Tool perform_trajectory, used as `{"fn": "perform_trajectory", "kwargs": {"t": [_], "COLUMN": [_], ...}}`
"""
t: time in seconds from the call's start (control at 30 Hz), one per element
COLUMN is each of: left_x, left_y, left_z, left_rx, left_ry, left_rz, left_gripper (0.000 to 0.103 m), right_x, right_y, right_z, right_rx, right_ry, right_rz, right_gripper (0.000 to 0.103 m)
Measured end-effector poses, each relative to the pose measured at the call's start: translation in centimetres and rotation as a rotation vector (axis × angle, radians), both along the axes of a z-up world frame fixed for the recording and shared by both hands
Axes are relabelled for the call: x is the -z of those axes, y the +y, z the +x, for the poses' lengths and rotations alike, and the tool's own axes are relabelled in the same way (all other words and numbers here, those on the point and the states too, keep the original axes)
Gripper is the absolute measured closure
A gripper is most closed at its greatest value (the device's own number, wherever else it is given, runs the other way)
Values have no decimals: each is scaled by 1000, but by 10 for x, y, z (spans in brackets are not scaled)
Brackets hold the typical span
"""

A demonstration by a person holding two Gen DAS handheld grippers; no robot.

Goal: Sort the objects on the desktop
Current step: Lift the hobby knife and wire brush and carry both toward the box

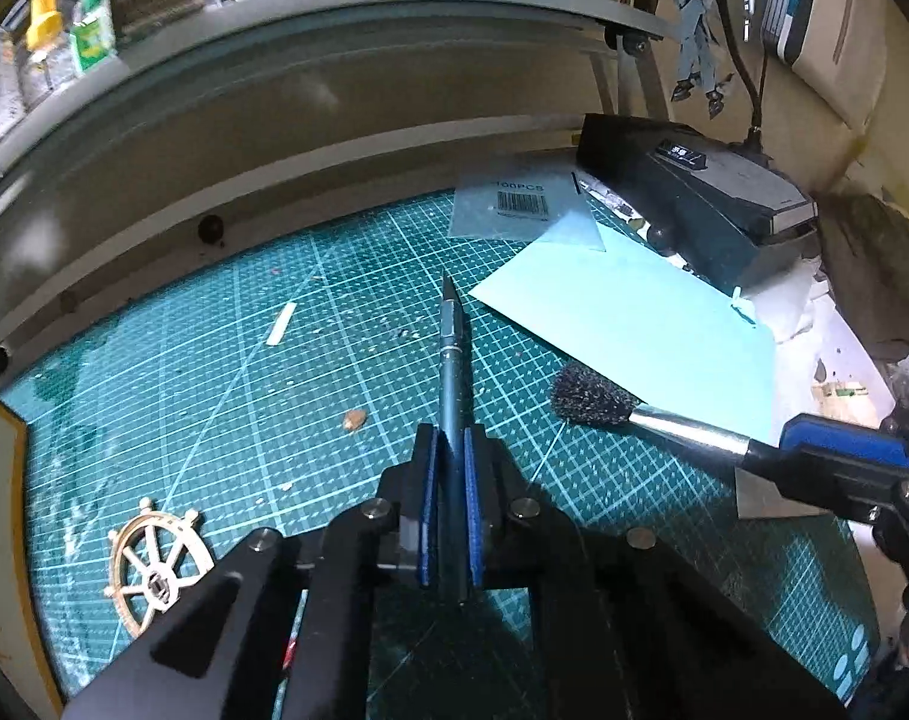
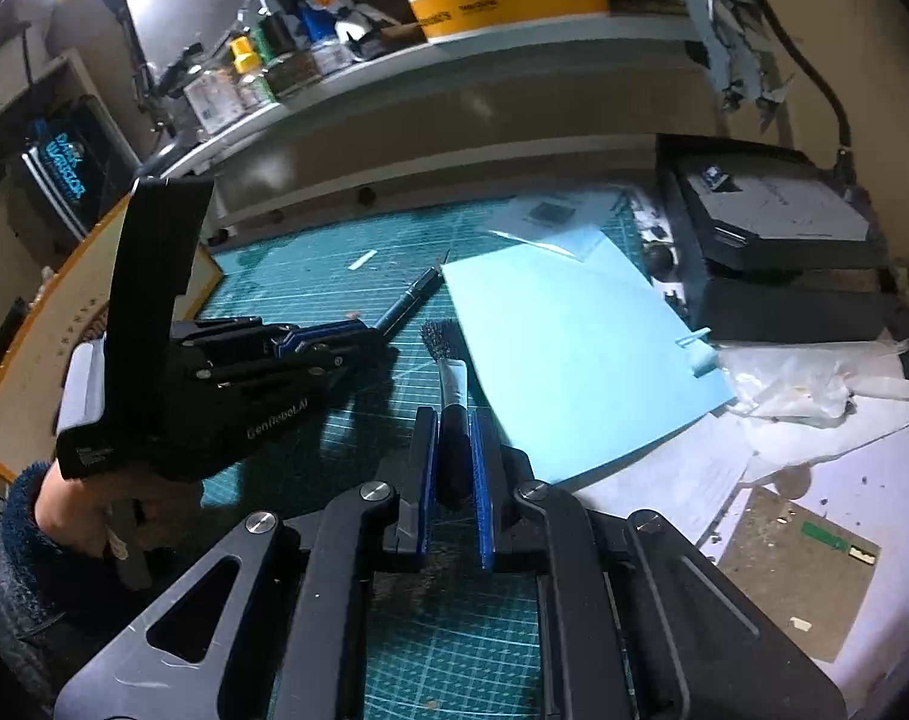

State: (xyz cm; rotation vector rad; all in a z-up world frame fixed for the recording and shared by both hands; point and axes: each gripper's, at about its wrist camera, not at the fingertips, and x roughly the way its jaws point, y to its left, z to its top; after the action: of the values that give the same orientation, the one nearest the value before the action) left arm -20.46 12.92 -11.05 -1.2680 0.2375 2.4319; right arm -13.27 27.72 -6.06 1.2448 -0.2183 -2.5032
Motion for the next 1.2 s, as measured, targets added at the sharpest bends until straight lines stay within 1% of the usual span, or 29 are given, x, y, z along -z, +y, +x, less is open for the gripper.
{"fn": "perform_trajectory", "kwargs": {"t": [0.13, 0.27, 0.37, 0.53, 0.77, 0.97, 1.07, 1.2], "left_x": [-22, -49, -68, -97, -128, -152, -162, -171], "left_y": [-13, -25, -32, -45, -59, -70, -80, -93], "left_z": [13, 31, 47, 73, 100, 123, 135, 146], "left_rx": [-14, -43, -65, -91, -101, -118, -133, -148], "left_ry": [38, 119, 188, 261, 336, 402, 438, 460], "left_rz": [47, 50, 37, 44, 79, 123, 134, 150], "left_gripper": [95, 95, 95, 95, 95, 95, 95, 95], "right_x": [-7, -19, -31, -51, -86, -120, -132, -144], "right_y": [0, 0, -3, -11, -21, -31, -37, -53], "right_z": [5, 13, 20, 32, 56, 83, 93, 99], "right_rx": [-5, 0, 8, 14, 29, 44, 45, 20], "right_ry": [14, 44, 76, 122, 210, 307, 348, 376], "right_rz": [-27, -39, -28, -4, 25, 31, 34, 44], "right_gripper": [92, 92, 92, 92, 92, 92, 92, 92]}}
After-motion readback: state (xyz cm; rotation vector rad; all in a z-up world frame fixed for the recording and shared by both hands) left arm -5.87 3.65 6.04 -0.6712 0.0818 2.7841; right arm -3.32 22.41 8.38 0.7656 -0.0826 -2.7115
